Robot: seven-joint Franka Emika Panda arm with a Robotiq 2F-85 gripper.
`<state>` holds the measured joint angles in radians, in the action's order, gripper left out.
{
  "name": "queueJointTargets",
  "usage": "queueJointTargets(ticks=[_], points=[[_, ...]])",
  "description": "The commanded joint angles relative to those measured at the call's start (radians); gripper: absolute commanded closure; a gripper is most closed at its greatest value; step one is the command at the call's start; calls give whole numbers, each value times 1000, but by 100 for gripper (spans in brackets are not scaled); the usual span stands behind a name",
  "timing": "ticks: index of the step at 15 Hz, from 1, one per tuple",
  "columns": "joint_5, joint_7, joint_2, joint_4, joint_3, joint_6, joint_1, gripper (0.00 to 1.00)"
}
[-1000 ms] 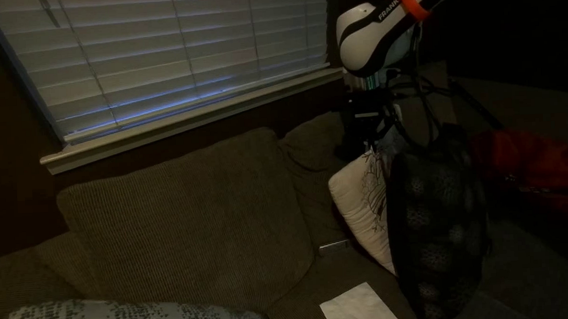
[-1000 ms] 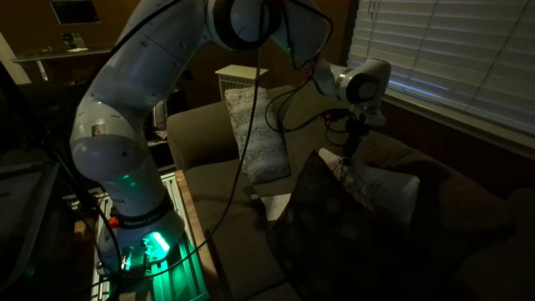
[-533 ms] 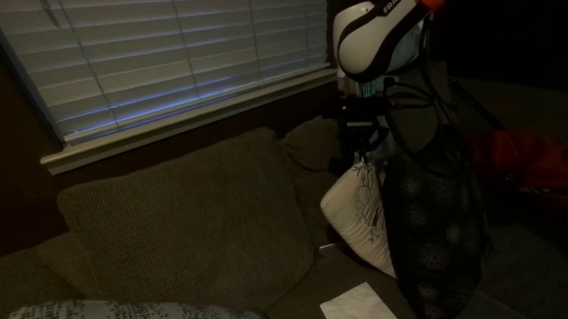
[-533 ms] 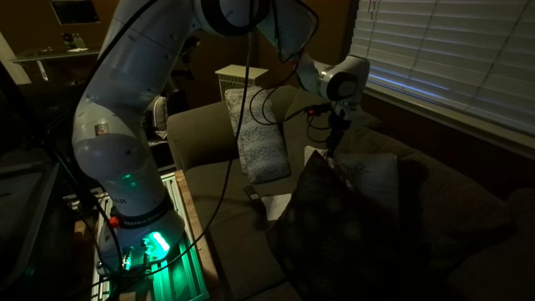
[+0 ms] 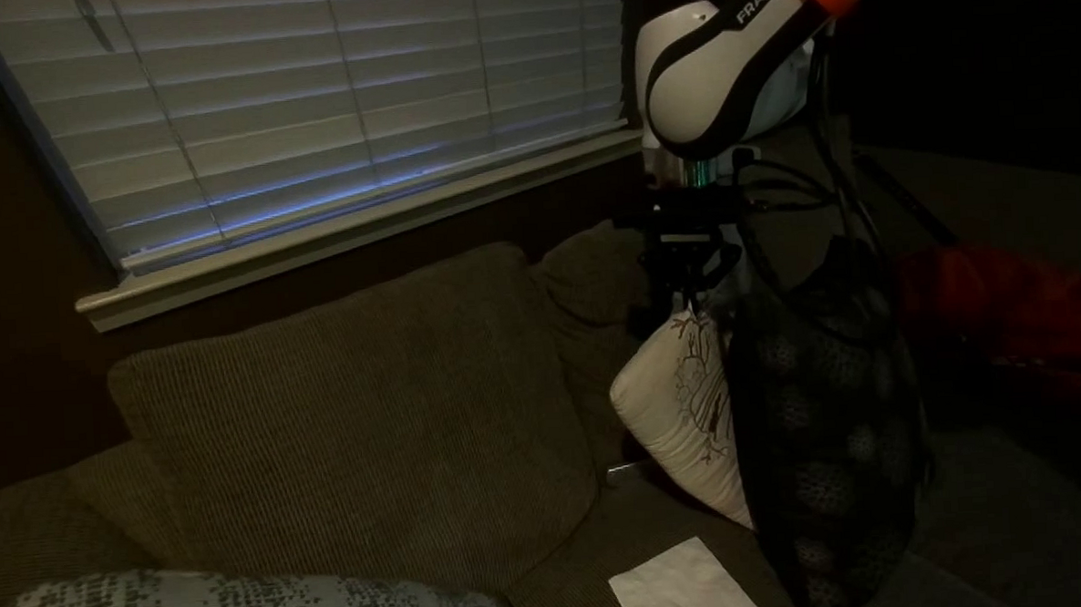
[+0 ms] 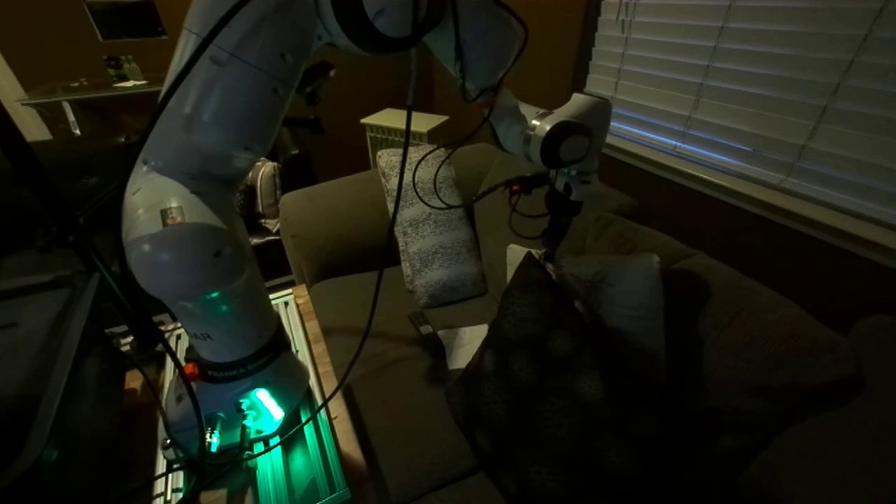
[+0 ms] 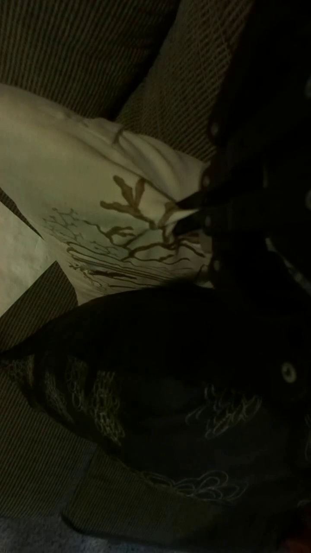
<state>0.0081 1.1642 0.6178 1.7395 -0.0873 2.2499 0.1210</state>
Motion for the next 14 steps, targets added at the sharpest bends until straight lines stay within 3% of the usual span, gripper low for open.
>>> queueJointTargets(ticks=[1, 6, 8, 14], points=[[15, 6, -8, 7, 1, -3, 3, 99], [89, -3, -73, 74, 44, 96, -11, 99], [168, -27, -101, 105, 80, 135, -32, 99], [476, -153, -170, 134, 199, 94, -108, 99]])
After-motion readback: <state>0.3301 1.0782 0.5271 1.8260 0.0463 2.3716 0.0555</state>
